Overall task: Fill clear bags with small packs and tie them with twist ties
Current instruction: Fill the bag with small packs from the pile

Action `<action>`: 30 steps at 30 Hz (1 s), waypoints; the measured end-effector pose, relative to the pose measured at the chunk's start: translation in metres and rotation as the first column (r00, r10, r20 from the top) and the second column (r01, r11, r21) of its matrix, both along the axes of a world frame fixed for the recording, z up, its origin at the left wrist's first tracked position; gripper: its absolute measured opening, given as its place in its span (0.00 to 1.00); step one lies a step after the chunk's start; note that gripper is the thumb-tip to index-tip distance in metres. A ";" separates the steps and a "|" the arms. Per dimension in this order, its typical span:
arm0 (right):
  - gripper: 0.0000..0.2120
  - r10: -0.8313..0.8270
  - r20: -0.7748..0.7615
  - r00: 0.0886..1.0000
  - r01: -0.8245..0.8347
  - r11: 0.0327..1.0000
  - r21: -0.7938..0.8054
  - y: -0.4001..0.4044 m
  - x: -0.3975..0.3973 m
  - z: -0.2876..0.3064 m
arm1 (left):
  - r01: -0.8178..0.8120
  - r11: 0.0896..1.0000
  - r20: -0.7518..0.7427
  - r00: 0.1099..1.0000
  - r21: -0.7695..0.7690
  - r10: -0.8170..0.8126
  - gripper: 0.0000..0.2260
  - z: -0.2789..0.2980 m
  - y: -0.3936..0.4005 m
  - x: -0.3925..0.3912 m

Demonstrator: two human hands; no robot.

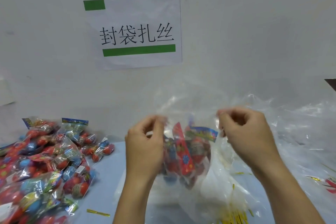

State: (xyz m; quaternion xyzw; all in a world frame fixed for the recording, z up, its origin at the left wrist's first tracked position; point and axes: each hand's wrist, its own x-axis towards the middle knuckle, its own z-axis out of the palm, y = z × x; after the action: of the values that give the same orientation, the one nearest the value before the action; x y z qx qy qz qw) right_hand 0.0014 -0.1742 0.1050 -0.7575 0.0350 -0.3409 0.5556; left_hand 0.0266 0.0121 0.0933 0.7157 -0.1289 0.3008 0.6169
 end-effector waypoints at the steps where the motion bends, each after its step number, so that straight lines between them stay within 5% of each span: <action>1: 0.12 0.011 -0.049 0.999 -0.011 1.000 -0.006 0.001 0.001 -0.005 | 0.014 0.999 -0.049 0.999 0.048 -0.012 0.12 -0.002 -0.002 -0.002; 6: 0.15 -0.002 0.012 1.000 0.001 0.997 0.077 -0.001 0.003 -0.005 | -0.020 1.000 0.094 0.995 -0.015 0.022 0.12 0.005 -0.001 -0.003; 14: 0.08 0.051 0.005 0.999 -0.051 0.984 0.169 -0.008 0.000 -0.002 | 0.102 0.988 -0.049 0.993 -0.117 -0.108 0.11 -0.001 0.004 0.001; 16: 0.04 0.092 -0.069 0.993 -0.083 0.988 0.129 -0.011 -0.003 -0.005 | 0.148 0.981 -0.161 0.973 -0.124 -0.167 0.09 -0.005 0.005 0.001; 18: 0.15 0.114 -0.123 0.986 -0.110 0.993 0.031 -0.014 -0.005 -0.009 | 0.175 0.980 -0.221 0.956 -0.093 -0.192 0.09 -0.008 0.007 0.001; 22: 0.23 0.078 -0.041 0.996 -0.081 0.994 -0.079 -0.016 -0.013 0.004 | 0.262 0.964 -0.200 0.943 -0.052 -0.267 0.10 0.001 0.007 -0.004; 30: 0.22 0.039 0.032 0.999 -0.032 0.976 -0.214 -0.024 -0.028 0.025 | 0.492 0.864 -0.272 0.851 0.109 -0.450 0.08 0.020 0.014 -0.023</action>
State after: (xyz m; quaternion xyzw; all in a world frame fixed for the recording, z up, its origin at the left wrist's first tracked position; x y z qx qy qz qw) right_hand -0.0269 -0.1982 0.1299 -0.8070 -0.0253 -0.3462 0.4778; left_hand 0.0035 0.0256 0.1132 0.7440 -0.2521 0.0398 0.6175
